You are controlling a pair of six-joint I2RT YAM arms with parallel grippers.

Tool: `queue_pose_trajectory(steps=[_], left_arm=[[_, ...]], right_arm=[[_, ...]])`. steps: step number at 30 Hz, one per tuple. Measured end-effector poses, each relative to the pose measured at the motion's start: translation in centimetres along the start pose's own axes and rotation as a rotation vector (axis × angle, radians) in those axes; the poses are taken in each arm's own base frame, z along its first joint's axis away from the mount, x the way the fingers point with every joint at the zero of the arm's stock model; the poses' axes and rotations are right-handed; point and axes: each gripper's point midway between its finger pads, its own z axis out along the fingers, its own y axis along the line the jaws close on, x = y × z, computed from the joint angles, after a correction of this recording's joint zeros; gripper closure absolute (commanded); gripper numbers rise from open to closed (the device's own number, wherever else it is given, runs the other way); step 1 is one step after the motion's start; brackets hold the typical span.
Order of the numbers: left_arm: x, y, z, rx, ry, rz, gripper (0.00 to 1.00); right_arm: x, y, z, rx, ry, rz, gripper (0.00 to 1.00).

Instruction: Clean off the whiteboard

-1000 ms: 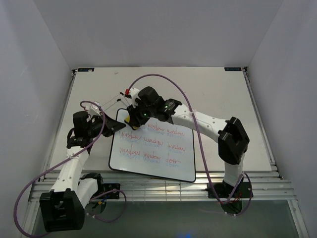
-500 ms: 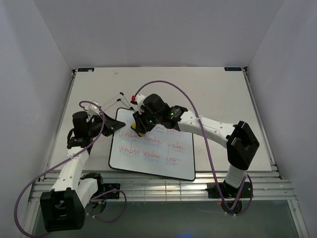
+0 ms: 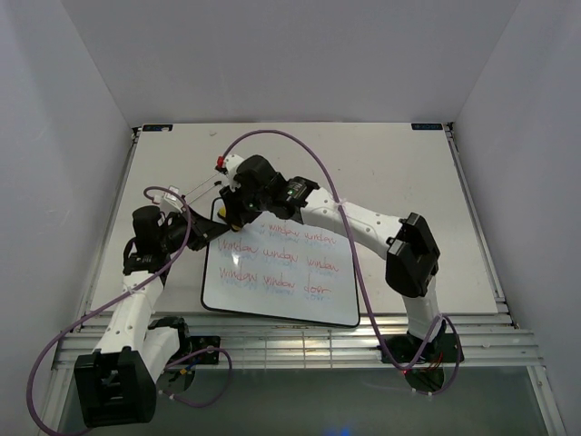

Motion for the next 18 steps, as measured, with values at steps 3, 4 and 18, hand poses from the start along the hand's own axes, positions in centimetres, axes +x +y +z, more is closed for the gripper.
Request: queue_pose_trajectory(steps=[3,4,18], left_arm=[[0.2,0.2,0.0,-0.006,0.009,-0.006,1.00],[0.3,0.3,0.0,-0.011,0.012,-0.008,1.00],[0.5,0.6,0.1,-0.020,0.022,-0.006,1.00]], right_arm=[[1.6,-0.7,-0.6,0.025,0.002,-0.001,0.72],[2.4,-1.1,-0.8,0.035,0.007,0.002,0.72],[11.1,-10.3,-5.4,0.181,-0.009,0.200,0.71]])
